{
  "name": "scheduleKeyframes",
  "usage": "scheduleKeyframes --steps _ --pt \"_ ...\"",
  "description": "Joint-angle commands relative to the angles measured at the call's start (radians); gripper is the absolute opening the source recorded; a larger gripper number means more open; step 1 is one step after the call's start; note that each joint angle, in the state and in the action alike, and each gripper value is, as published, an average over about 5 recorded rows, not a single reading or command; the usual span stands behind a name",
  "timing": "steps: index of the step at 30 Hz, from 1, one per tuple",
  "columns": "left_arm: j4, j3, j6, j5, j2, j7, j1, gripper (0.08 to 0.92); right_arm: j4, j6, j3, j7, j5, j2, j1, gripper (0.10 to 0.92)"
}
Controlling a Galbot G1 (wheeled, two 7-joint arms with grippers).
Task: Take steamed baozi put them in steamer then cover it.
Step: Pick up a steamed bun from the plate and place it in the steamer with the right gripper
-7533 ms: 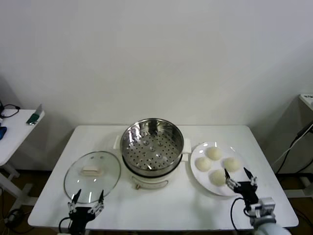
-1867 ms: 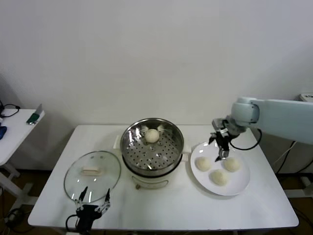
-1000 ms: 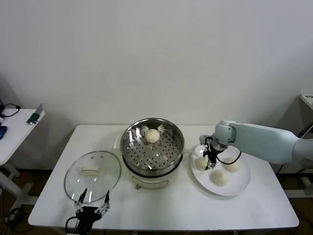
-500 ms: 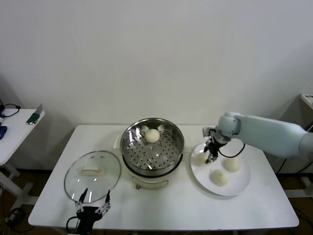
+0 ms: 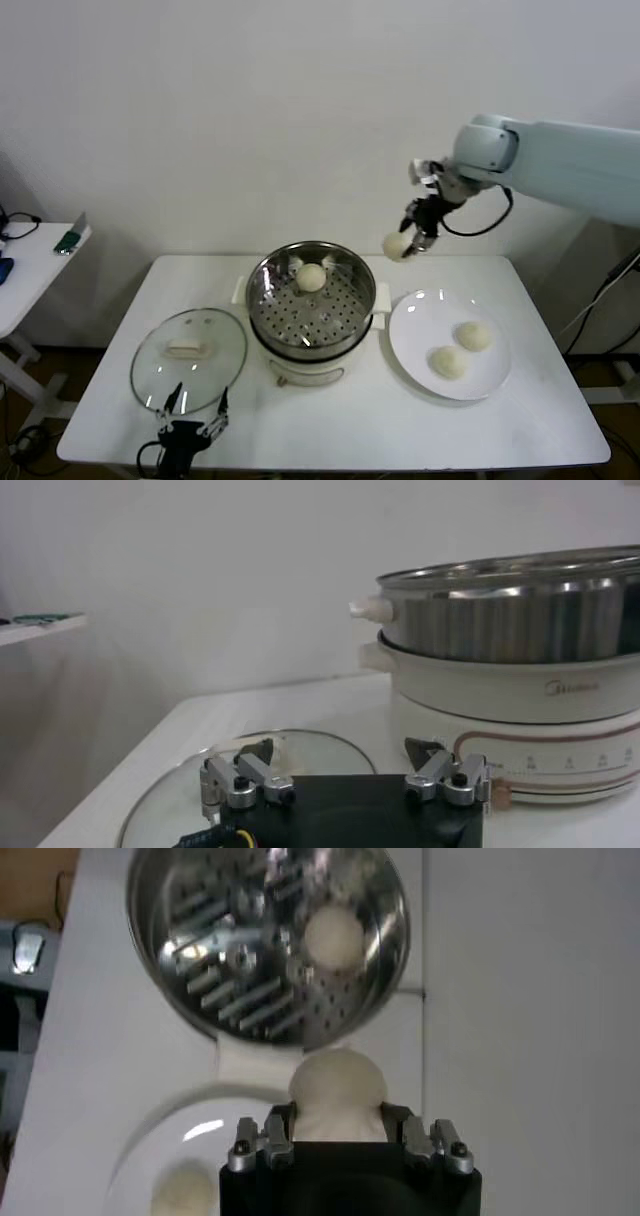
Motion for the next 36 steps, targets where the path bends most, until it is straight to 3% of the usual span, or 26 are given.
scheduleKeyframes --steps 1,8,24,32,36 --pt "-0.009 -0.001 0.002 -0.003 0.003 -0.002 0.004 0.823 0.122 -0.152 0.08 0.182 0.218 0.256 0.02 0.594" --pt "-0.017 -0.004 -0.001 -0.008 0.005 -0.008 0.014 0.823 0.018 -0.178 0.083 0.245 0.15 0.383 -0.158 0.595" --pt "-0.008 -0.01 -0.006 -0.012 0.003 -0.009 0.017 0.823 -0.312 -0.151 0.074 0.227 -0.035 0.5 -0.394 0.596" --pt "-0.002 -0.011 -0.005 -0.017 0.004 -0.009 0.009 0.823 -0.34 -0.145 0.076 0.22 -0.036 0.503 -0.42 0.6" --pt "0.001 -0.009 -0.004 -0.017 0.003 -0.009 0.007 0.823 -0.327 -0.132 0.086 0.211 -0.03 0.491 -0.414 0.646"
